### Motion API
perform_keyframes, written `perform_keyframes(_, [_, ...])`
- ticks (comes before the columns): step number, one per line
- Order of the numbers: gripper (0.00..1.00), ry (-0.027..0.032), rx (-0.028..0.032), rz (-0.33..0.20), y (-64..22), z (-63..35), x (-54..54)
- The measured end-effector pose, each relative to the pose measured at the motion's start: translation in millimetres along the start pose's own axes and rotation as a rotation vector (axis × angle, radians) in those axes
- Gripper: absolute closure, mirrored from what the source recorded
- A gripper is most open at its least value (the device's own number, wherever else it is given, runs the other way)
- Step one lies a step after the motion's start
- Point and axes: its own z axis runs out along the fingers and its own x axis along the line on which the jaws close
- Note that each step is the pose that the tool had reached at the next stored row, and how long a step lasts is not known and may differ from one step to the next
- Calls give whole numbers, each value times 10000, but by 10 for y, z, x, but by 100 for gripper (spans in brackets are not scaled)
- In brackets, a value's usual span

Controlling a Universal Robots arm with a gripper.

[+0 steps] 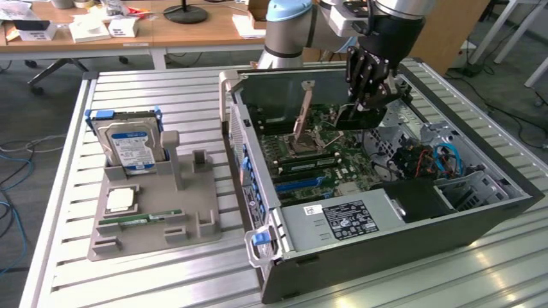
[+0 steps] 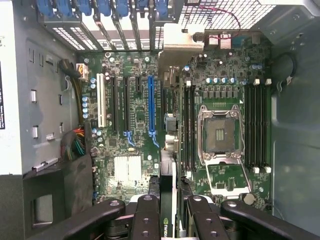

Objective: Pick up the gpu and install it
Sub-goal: 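Insert the gpu into the slot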

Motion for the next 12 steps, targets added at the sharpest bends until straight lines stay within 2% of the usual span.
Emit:
perform_keyframes(4, [74, -1, 0, 0, 0, 16, 0])
perform_keyframes(12, [74, -2, 10, -1, 2, 118, 4])
